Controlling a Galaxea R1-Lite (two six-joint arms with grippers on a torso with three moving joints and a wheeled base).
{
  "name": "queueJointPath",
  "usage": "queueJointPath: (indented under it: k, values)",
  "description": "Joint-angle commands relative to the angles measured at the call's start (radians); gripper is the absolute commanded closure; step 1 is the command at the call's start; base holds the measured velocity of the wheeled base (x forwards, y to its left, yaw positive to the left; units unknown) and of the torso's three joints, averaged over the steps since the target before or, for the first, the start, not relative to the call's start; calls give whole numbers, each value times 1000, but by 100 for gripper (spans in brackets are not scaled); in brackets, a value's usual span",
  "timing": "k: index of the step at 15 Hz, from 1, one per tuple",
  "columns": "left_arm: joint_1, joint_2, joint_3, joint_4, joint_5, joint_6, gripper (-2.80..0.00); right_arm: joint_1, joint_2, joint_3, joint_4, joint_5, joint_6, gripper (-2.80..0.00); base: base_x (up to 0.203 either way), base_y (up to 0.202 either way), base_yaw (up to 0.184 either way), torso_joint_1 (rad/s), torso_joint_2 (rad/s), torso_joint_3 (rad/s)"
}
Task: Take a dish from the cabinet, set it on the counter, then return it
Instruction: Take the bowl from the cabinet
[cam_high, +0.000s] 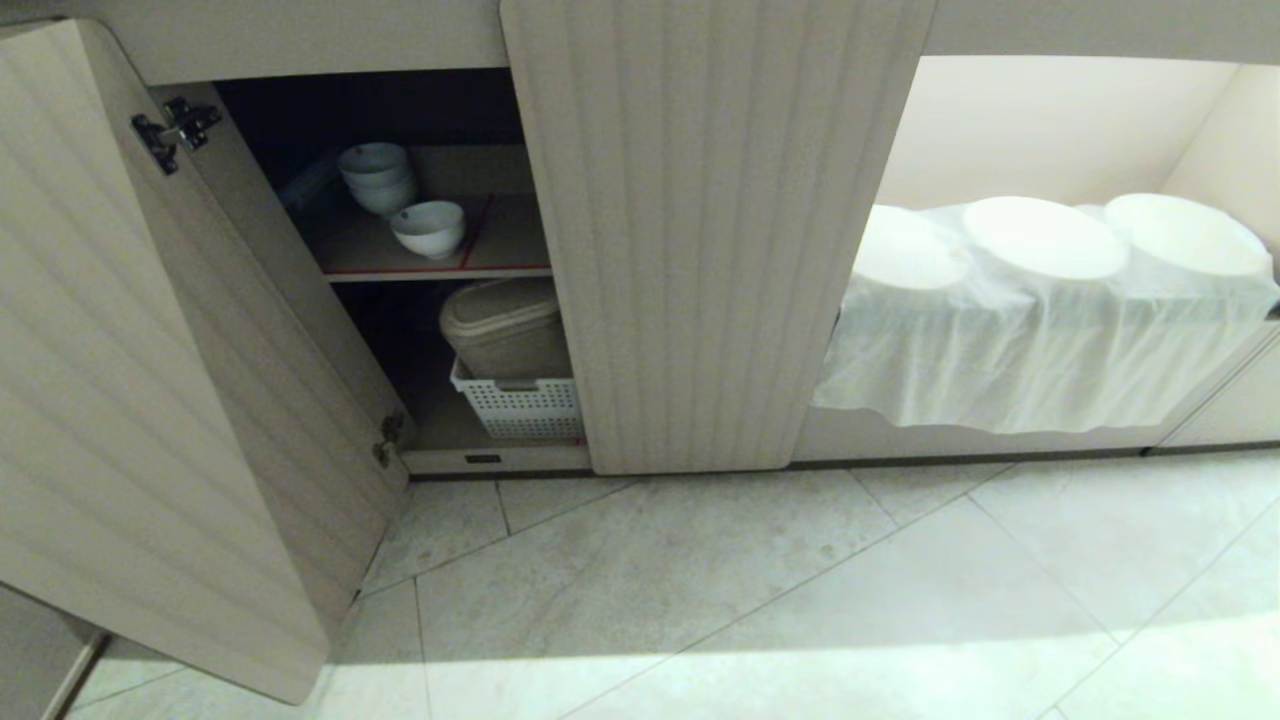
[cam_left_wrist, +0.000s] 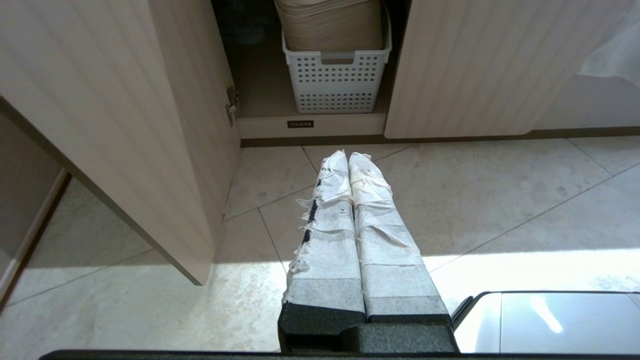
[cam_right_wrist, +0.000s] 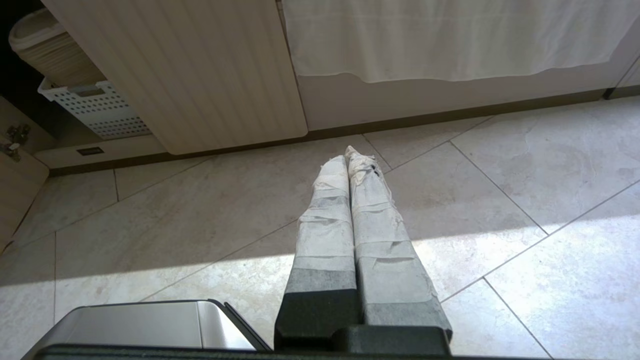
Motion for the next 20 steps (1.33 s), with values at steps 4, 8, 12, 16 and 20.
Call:
queueJointPath:
  k: [4,8,12,16,20]
  values:
    - [0,1,-1,0,0,-1,0,0,0,0,0,0,1,0,0,-17,0,1,1,0]
    - [0,1,0,0,0,-1,0,0,0,0,0,0,1,0,0,0,0,0,0,0]
    - [0,1,0,0,0,-3,0,0,0,0,0,0,1,0,0,0,0,0,0,0]
    - [0,1,0,0,2,-3,0,0,0,0,0,0,1,0,0,0,0,0,0,0]
    - [0,1,0,0,2,-3,0,0,0,0,0,0,1,0,0,0,0,0,0,0]
